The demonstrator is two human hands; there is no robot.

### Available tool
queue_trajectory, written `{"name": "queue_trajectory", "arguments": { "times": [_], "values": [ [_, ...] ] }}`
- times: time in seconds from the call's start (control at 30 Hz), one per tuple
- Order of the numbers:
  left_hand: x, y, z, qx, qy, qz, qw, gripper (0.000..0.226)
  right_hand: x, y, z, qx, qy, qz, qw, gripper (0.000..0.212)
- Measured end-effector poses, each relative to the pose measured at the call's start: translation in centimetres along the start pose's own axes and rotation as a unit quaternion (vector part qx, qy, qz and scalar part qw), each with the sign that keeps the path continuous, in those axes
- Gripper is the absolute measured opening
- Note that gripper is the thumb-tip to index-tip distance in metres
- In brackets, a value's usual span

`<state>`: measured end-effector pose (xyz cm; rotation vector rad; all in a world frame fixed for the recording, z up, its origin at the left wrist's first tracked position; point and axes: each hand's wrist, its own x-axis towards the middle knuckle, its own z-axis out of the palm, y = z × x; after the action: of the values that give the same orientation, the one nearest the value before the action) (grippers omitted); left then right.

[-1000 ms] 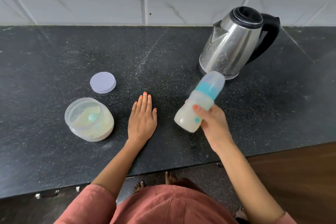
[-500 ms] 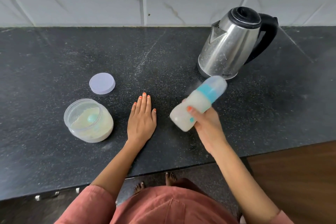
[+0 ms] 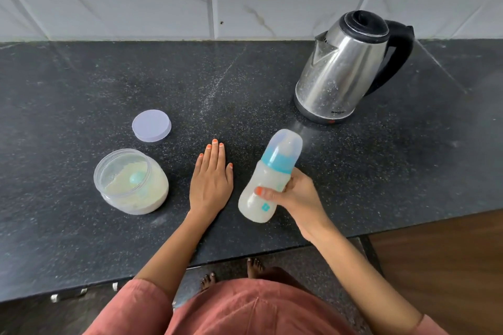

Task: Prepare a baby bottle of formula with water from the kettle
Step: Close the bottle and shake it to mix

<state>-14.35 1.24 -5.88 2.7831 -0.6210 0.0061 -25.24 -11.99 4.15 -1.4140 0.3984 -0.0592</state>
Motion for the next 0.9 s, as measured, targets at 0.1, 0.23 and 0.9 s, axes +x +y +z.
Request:
{"name": "queue_trajectory", "arguments": {
  "times": [0.1,0.23,0.9],
  "values": [
    [0.0,0.1,0.0,-0.010,-0.002,-0.002,1.000,0.053,1.3,-1.1,-1.1,0.137,0.080,-0.012,0.987,0.038],
    [0.0,0.1,-0.1,-0.011,-0.003,-0.003,1.000,0.053,1.3,-0.9,-1.4,0.133,0.094,0.001,0.987,0.037],
    [0.0,0.1,-0.1,-0.010,-0.006,-0.003,1.000,0.053,1.3,-0.9,-0.7,0.224,0.085,0.005,0.971,0.029]
  ]
}}
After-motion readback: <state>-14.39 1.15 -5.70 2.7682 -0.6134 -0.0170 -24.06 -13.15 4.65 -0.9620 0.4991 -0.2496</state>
